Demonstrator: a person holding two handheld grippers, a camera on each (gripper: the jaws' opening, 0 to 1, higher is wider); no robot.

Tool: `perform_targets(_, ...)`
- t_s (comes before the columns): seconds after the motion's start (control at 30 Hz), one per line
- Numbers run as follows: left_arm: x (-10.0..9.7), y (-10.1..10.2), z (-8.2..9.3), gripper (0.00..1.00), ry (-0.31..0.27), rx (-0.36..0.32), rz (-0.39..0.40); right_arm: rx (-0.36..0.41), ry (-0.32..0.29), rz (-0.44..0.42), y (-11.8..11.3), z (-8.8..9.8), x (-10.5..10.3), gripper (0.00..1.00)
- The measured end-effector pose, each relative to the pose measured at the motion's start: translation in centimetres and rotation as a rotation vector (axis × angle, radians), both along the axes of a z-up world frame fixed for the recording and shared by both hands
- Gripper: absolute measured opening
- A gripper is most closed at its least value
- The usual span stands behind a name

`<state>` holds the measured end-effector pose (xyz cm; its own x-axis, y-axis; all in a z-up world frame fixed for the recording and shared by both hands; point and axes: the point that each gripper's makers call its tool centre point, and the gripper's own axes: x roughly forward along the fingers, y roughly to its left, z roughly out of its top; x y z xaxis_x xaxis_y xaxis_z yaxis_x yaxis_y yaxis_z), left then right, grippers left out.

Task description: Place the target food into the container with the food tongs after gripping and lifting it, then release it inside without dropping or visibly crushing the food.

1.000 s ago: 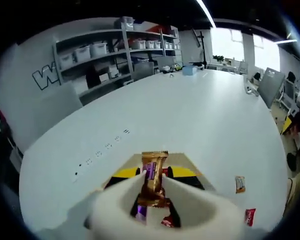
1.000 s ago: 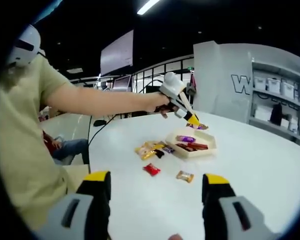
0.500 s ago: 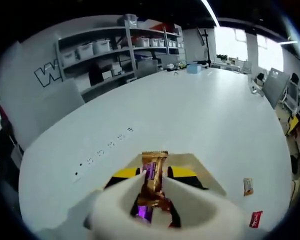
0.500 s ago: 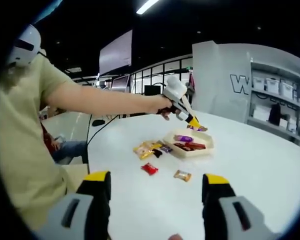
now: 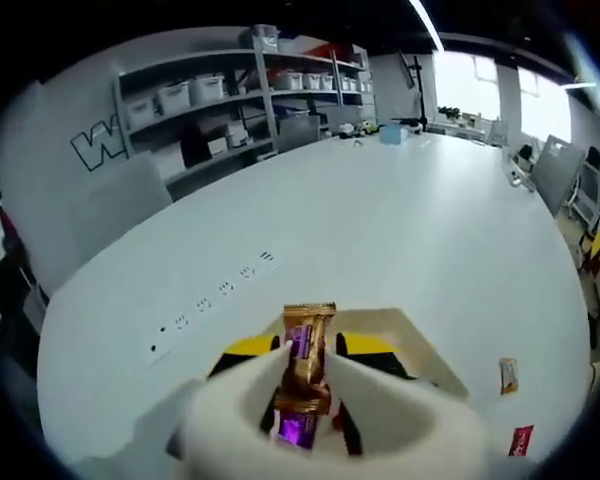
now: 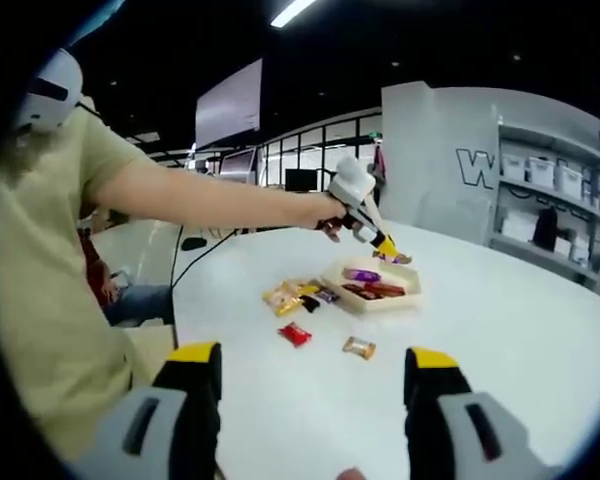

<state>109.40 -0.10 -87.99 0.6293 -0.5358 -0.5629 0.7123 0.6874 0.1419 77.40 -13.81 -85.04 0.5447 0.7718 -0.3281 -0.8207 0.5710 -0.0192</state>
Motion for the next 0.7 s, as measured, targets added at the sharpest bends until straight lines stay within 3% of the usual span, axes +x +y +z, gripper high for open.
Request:
perform_targets(0.37,-0.1,-0.4,-0.8,0.23,0.004,-0.001,0.0,-0.004,0.002,-0.004,0.0,0.0,0.0,0.73)
perform_targets(0.7,-0.6,0.7,-0.1,0.23,0.002,0.0,0.002,-0.002,0.002,0.01,0.6,0.0,-0.1,0.73)
